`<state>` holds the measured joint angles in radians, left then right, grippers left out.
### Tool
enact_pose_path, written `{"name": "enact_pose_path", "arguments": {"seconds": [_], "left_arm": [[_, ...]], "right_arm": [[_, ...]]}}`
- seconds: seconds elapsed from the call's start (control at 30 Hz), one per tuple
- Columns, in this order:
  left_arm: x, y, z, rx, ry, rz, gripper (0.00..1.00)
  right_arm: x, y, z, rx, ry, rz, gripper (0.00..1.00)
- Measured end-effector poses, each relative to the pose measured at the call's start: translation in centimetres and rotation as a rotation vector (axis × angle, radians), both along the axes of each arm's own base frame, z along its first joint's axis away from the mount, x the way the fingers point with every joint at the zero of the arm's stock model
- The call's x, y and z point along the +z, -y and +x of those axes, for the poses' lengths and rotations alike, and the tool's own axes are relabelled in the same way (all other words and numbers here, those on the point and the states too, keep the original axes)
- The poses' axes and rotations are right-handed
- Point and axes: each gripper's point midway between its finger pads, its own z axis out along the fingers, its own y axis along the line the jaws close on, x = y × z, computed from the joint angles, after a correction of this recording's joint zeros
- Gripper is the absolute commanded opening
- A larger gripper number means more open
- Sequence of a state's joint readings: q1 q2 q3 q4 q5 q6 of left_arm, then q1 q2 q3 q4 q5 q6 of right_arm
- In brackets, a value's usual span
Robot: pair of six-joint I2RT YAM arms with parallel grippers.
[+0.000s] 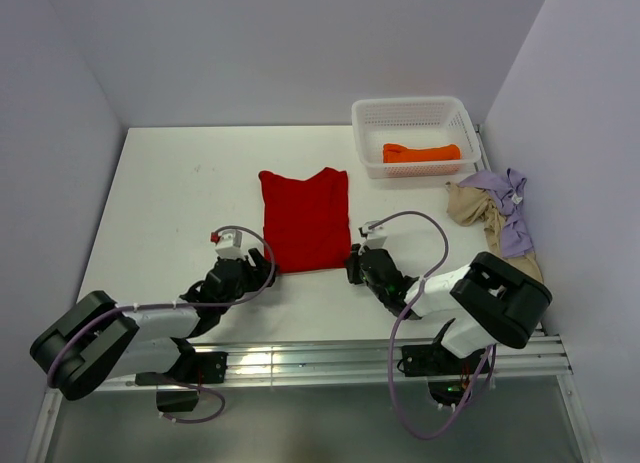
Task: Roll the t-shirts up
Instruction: Fold the tshirt
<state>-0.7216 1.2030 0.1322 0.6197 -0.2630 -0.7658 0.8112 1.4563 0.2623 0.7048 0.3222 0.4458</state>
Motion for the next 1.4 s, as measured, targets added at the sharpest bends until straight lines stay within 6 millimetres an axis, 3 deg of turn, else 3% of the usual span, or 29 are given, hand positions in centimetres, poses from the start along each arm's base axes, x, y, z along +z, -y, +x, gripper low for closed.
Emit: {"name": "enact_pose_path", "arguments": {"seconds": [0.13,0.4,0.8,0.9,0.93,0.97,1.2,1.4], "left_arm": [[-0.3,0.2,0.1,-0.012,-0.002,0.014,0.6],[-0.3,0.9,0.2,-0.041,0.001,0.004,0.6],[-0.4,1.4,0.0,-0.071,0.0,-0.003,0.42],[-0.4,1.3,0.0,-0.069,0.0,-0.002,0.27],[-0.5,1.3,0.0,-0.067,0.0,-0.001,0.09],[-0.5,1.2,0.0,-0.064,0.0,0.004,0.0],[-0.8,1.4,0.4,-0.064,-0.019,0.031,0.0],[-0.8,1.3,0.0,-0.061,-0.051,0.032,0.0]], "right_arm": [[0.0,-0.2,0.2,-0.002,-0.004,0.001,0.0],[0.0,-0.5,0.4,-0.005,-0.01,-0.001,0.0],[0.0,-0.5,0.5,-0.006,-0.015,-0.006,0.0],[0.0,-0.5,0.5,-0.006,-0.016,-0.008,0.0],[0.0,-0.5,0.5,-0.006,-0.016,-0.008,0.0],[0.0,-0.5,0.5,-0.006,-0.017,-0.009,0.0],[0.0,-0.7,0.4,-0.006,-0.024,-0.018,0.0],[0.0,-1.0,-0.8,-0.014,-0.068,-0.015,0.0]]}}
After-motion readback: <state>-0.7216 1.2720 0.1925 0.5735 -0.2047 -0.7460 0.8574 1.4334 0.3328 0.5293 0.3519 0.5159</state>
